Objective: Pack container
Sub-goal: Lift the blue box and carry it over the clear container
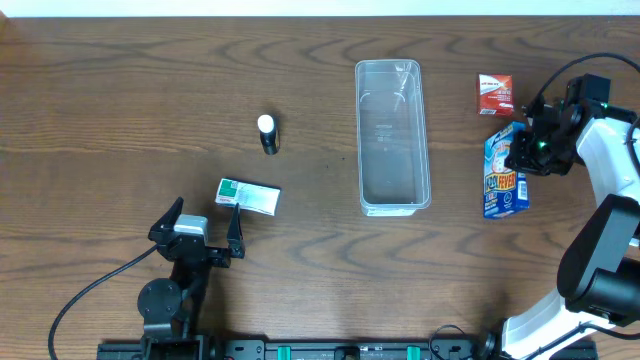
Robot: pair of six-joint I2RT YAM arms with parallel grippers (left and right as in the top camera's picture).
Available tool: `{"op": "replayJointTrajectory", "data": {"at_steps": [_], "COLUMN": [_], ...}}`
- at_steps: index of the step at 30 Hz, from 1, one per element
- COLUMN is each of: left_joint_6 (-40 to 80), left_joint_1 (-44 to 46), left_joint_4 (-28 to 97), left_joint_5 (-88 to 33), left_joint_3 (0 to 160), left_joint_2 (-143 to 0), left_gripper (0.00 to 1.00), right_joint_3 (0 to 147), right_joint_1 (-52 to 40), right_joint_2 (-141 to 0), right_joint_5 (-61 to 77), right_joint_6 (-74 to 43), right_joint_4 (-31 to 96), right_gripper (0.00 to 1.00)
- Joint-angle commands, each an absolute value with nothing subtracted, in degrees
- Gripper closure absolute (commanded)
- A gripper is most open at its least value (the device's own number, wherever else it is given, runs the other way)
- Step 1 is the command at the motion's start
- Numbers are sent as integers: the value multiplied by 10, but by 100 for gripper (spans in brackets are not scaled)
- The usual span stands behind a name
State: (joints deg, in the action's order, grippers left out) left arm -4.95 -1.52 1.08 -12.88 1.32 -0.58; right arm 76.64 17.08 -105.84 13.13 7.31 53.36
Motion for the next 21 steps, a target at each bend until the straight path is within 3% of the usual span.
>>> {"op": "replayJointTrajectory", "data": {"at_steps": [1, 21], "left_joint_6": [-53, -53], "left_joint_1": [-19, -19], "left_joint_4": [29, 29], "left_joint_5": [-130, -130], "left_joint_3": [2, 2], "left_joint_2": [-2, -2], "left_gripper": [2, 2], "right_joint_3": [796, 953], "right_joint_1": [172, 135], "right_joint_2": [-1061, -955], "right_joint_5": [145, 234], "right_joint_6": [58, 36], "right_joint_4": [545, 672], "right_gripper": [87, 85]}}
